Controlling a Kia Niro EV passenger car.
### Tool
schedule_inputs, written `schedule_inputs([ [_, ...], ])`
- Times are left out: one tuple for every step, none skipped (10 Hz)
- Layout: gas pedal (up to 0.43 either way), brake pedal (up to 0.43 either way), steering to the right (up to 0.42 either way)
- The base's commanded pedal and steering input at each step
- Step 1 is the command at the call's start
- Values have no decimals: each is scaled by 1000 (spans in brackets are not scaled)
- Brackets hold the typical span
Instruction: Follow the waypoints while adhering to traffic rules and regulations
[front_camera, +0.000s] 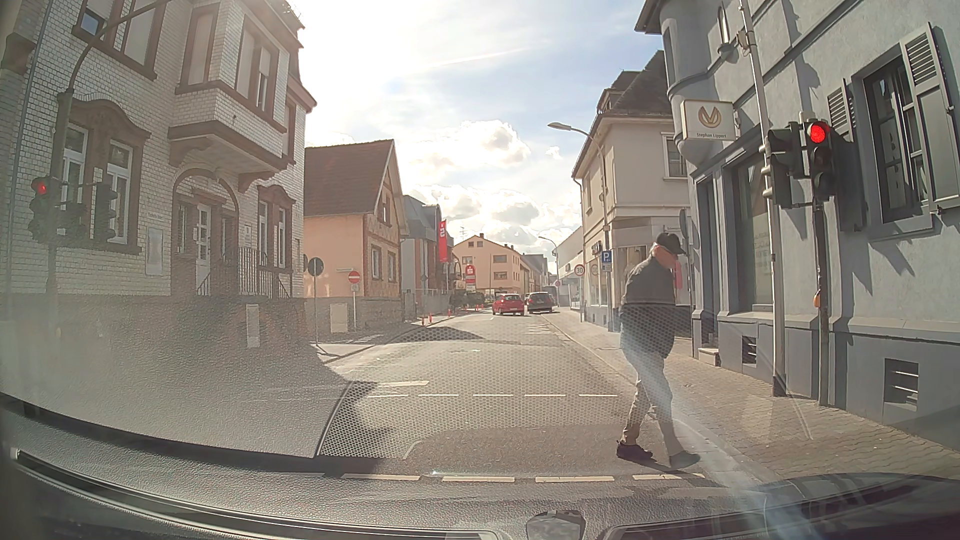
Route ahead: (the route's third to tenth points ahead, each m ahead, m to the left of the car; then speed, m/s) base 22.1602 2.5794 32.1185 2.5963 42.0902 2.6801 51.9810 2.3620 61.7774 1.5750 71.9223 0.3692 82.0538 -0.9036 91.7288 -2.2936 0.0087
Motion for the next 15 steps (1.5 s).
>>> schedule_inputs([
  [0,372,3],
  [0,372,3],
  [0,366,3],
  [0,366,3],
  [0,354,3],
  [0,348,3],
  [0,341,3],
  [0,341,3],
  [0,341,3],
  [0,341,3],
  [0,335,3],
  [0,335,3],
  [0,335,3],
  [0,335,3],
  [0,335,3],
])
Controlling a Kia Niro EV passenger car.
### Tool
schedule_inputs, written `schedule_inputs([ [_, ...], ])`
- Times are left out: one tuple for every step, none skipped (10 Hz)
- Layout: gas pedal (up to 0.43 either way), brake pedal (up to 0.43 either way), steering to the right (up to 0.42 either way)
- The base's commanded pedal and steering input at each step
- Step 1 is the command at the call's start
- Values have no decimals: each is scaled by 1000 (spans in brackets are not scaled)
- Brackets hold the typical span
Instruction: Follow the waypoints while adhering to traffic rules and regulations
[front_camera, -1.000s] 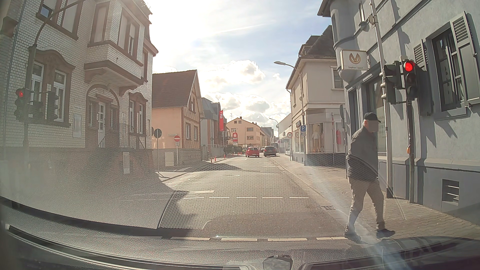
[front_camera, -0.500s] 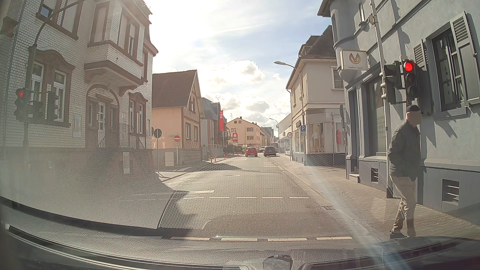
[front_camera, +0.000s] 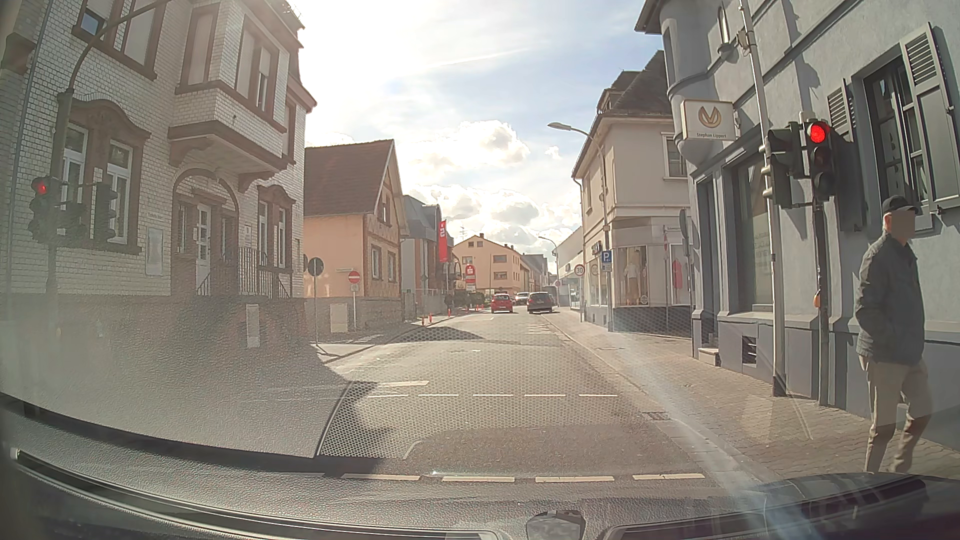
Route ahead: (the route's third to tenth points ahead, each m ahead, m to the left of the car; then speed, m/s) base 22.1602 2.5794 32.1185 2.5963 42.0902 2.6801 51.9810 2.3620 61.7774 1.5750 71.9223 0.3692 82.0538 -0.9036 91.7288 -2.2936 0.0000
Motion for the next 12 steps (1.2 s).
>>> schedule_inputs([
  [0,335,3],
  [0,335,3],
  [0,335,3],
  [0,335,3],
  [0,335,3],
  [0,335,3],
  [0,335,3],
  [0,335,3],
  [0,329,3],
  [0,335,3],
  [0,335,3],
  [0,335,3],
])
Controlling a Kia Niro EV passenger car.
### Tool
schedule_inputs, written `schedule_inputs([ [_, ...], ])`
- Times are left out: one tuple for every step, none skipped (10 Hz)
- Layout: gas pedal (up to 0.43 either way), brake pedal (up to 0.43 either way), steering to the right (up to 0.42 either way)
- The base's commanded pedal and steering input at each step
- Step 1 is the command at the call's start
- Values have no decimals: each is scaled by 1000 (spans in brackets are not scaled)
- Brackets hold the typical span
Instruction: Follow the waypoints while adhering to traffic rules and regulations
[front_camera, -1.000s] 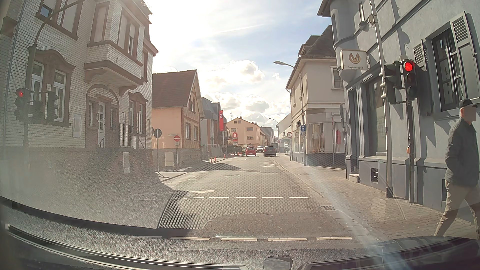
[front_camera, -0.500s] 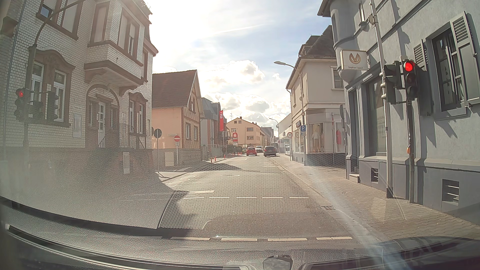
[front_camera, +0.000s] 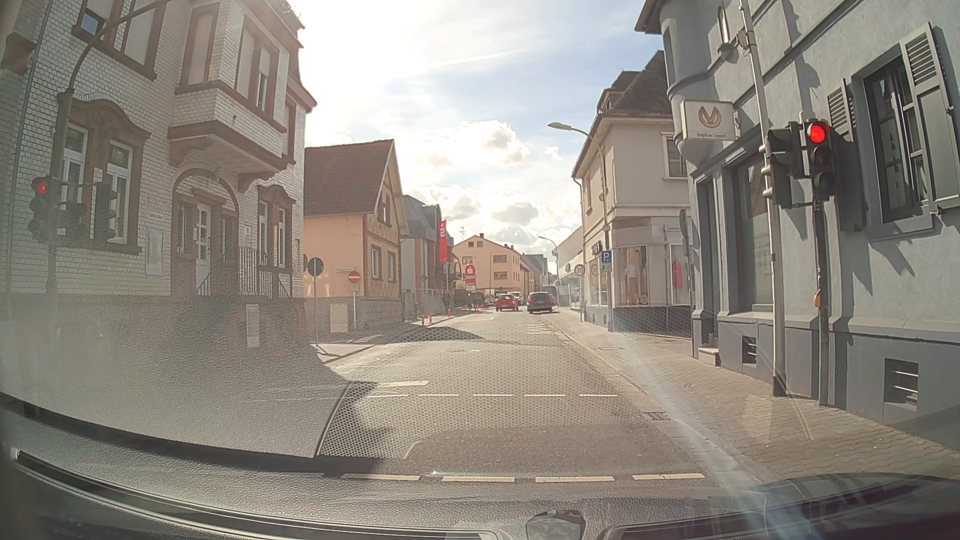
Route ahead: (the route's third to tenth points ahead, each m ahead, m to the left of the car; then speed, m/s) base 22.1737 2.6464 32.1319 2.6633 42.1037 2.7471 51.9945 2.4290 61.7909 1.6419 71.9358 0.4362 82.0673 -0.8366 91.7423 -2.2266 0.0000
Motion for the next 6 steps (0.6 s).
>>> schedule_inputs([
  [0,329,3],
  [0,335,3],
  [0,329,3],
  [0,335,3],
  [0,329,3],
  [0,329,3],
])
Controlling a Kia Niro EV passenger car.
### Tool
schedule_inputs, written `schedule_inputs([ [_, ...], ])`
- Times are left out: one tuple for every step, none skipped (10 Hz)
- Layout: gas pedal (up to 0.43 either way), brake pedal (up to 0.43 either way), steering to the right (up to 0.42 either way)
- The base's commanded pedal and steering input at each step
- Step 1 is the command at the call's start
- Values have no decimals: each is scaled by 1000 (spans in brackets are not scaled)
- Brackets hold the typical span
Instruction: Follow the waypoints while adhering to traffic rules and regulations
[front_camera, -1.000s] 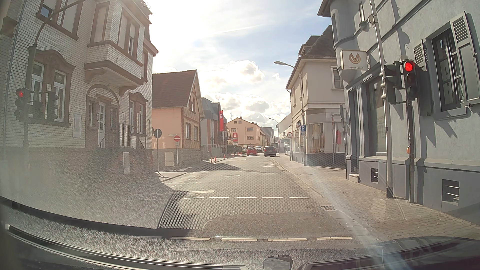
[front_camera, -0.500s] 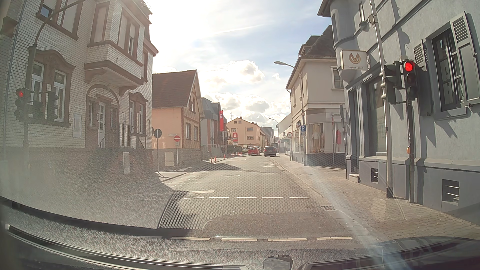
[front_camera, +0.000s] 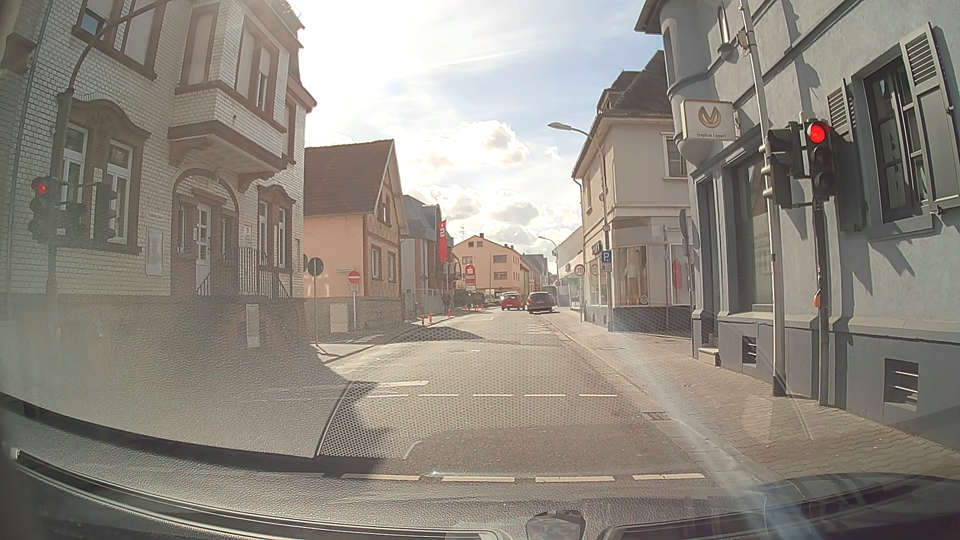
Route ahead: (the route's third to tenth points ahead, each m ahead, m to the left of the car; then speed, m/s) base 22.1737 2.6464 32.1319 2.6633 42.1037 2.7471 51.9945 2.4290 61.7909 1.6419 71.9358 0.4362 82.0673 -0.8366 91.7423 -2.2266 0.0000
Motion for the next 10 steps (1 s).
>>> schedule_inputs([
  [0,335,3],
  [0,335,3],
  [0,335,3],
  [0,329,3],
  [0,329,3],
  [0,335,3],
  [0,329,3],
  [0,329,3],
  [0,329,3],
  [0,335,3],
])
